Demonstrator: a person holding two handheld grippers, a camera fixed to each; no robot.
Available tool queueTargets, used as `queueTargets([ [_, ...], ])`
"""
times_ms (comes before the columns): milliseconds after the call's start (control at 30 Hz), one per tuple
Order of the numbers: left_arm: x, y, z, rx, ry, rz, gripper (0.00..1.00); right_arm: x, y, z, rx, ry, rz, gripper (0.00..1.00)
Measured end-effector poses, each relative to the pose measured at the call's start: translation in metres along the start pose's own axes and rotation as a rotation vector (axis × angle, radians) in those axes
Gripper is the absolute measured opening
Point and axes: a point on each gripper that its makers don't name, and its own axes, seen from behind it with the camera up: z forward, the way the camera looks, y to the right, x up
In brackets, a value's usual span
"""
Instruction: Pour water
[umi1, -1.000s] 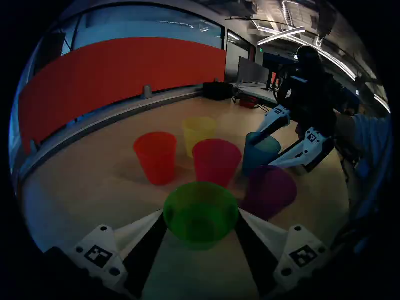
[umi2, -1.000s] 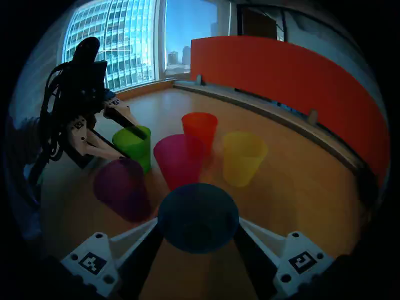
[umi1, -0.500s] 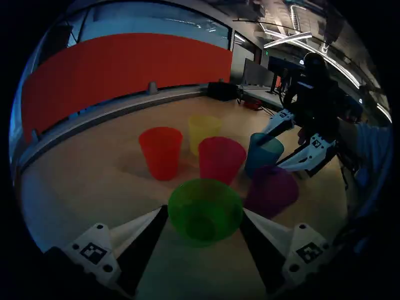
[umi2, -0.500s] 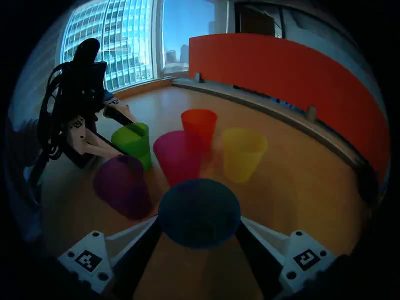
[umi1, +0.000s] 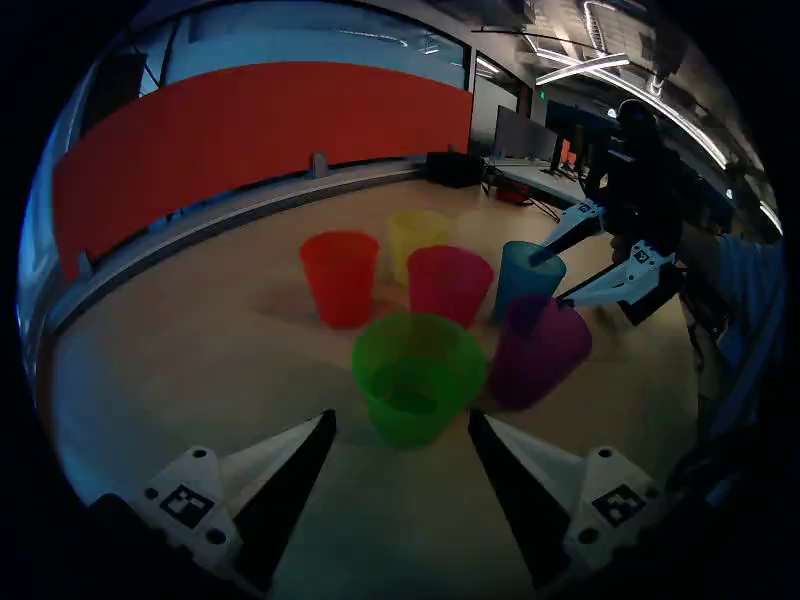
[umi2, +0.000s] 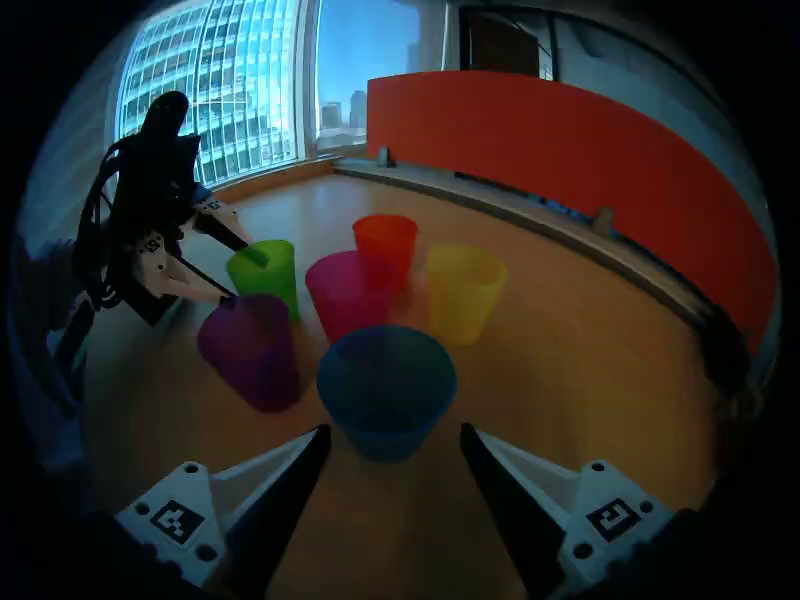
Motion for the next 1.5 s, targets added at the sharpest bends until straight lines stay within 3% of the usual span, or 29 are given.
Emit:
queueTargets([
  [267, -0.001, 0.000, -0.033, 0.034, 0.023, -0.010, 0.99, -0.007, 0.002, -0.029, -0.039, 0.023, 0.012, 1.00],
  [467, 0.001, 0.004, -0.056, 0.065, 0.042, 0.012, 0.99, -0.010, 0.004, -0.049, -0.071, 0.047, 0.014, 1.00],
  [800, 0.010, 0.006, -0.081, 0.131, 0.092, 0.012, 0.99, 0.008, 0.000, -0.068, -0.120, 0.132, 0.029, 1.00],
  [1067, 0.018, -0.012, -0.101, 0.256, 0.156, -0.006, 0.99, 0.027, 0.010, -0.082, -0.200, 0.222, 0.051, 1.00],
  [1267, 0.027, -0.026, -0.122, 0.354, 0.235, -0.042, 0.99, 0.040, 0.029, -0.096, -0.303, 0.299, 0.067, 1.00],
  [1500, 0.042, -0.035, -0.147, 0.464, 0.338, -0.047, 0.99, 0.057, 0.051, -0.120, -0.433, 0.401, 0.098, 1.00],
])
